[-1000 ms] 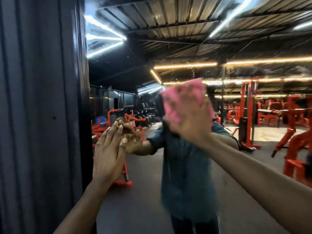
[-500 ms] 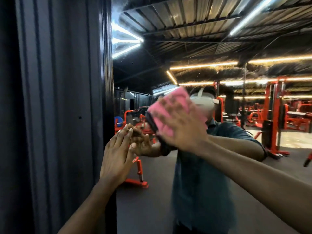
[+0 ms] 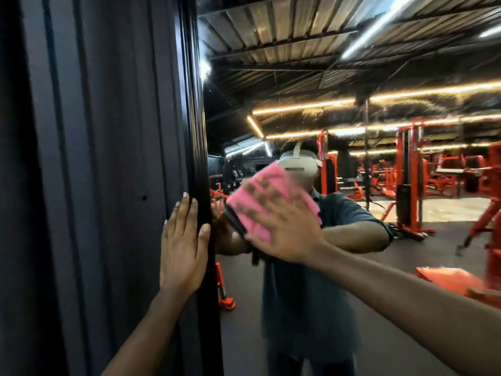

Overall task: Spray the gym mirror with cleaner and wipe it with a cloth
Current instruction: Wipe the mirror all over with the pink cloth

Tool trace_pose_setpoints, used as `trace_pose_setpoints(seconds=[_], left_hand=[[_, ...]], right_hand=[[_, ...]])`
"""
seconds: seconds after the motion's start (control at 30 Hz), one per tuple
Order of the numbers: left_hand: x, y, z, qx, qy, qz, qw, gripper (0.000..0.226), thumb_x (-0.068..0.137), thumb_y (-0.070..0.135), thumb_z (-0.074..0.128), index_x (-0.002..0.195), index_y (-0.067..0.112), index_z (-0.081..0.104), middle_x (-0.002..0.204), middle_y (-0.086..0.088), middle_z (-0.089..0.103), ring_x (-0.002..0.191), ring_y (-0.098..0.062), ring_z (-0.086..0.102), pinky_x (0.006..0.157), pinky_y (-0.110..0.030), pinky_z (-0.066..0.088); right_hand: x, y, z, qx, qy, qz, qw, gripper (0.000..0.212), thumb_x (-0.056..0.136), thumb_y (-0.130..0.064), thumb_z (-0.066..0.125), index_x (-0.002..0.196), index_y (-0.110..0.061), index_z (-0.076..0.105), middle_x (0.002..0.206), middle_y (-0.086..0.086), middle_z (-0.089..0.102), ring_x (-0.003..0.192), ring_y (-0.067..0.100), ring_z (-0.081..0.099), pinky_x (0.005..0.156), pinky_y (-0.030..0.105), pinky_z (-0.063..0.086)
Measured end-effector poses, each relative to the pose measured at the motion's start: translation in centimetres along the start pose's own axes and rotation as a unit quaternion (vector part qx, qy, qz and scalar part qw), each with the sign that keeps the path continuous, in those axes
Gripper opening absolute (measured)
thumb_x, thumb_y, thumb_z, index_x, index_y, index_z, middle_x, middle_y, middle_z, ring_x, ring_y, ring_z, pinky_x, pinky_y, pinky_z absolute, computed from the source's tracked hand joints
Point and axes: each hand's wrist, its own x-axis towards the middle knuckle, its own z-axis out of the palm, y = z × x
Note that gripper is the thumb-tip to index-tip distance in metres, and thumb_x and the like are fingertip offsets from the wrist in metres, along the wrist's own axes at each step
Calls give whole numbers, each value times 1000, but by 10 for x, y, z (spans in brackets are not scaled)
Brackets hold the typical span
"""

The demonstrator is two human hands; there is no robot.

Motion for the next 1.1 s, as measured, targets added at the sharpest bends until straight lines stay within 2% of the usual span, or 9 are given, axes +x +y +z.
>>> trace_pose_setpoints(seconds=[0.07, 0.17, 0.23, 0.37, 0.43, 0.6, 0.73, 0.97, 1.1], left_hand=[[7, -16, 1, -33, -30, 4, 999, 71, 105, 55, 17, 166, 20, 16, 174, 12, 2, 160, -4, 1, 131, -44, 11], [10, -31, 7, -114, -58, 24, 991, 68, 106, 55, 21, 167, 26, 7, 174, 16, 0, 158, 0, -3, 132, -42, 11], [9, -42, 11, -151, -61, 48, 985, 65, 108, 50, 23, 166, 26, 9, 173, 17, 3, 159, -2, -1, 131, -43, 11], [12, -63, 16, -182, -72, 90, 976, 61, 107, 28, 34, 164, 27, 11, 171, 25, 4, 160, -6, 2, 130, -44, 13], [12, -69, 19, -181, -74, 102, 975, 65, 106, 21, 36, 165, 30, 11, 171, 26, 4, 160, -6, 2, 129, -43, 13], [8, -66, 30, -190, -45, 92, 976, 65, 106, 14, 33, 166, 27, 12, 172, 23, 6, 160, -6, 0, 129, -29, 1], [5, -64, 35, -188, -36, 80, 978, 66, 105, 9, 30, 166, 25, 11, 173, 20, 6, 160, -8, -1, 128, -25, -6], [4, -66, 40, -215, -24, 89, 972, 67, 105, 8, 33, 166, 24, 12, 173, 17, 10, 161, -12, 2, 129, -29, -6], [5, -67, 37, -207, -32, 95, 973, 60, 110, 19, 30, 167, 25, 10, 173, 16, 7, 161, -12, 1, 129, -30, -7]], right_hand=[[40, 9, -13, -17, 38, 138, 990, 76, 100, -70, 36, 165, -40, 8, 174, 2, -5, 161, 28, -1, 124, 66, 7], [75, -3, -18, -36, 73, 291, 953, 75, 101, -71, 32, 165, -39, 8, 174, 5, -4, 161, 32, -3, 125, 63, -7], [66, -38, -4, -44, 52, 271, 960, 75, 102, -70, 31, 165, -37, 6, 174, 8, -1, 160, 34, -1, 124, 64, -7], [-6, -109, 27, -38, -50, 114, 992, 74, 101, -68, 39, 165, -41, 13, 175, -1, 2, 161, 26, 0, 122, 67, 13], [-18, -110, 27, -44, -61, 97, 992, 74, 99, -71, 41, 163, -43, 17, 175, -4, 6, 161, 22, 1, 124, 64, 11], [68, -48, 0, -51, -7, 230, 972, 85, 96, -79, 31, 165, -37, 2, 172, 2, -18, 160, 31, -10, 122, 71, -2], [140, -26, -14, -54, 64, 362, 928, 88, 93, -83, 27, 165, -35, 9, 175, 9, -2, 160, 34, -3, 122, 71, 3], [65, -117, 24, -33, 52, 339, 939, 67, 106, -58, 36, 166, -36, 12, 175, 2, -3, 161, 27, -5, 125, 64, 4], [5, -158, 42, -15, 22, 329, 944, 65, 106, -52, 40, 165, -37, 17, 175, -2, 0, 161, 26, -1, 125, 65, 12]])
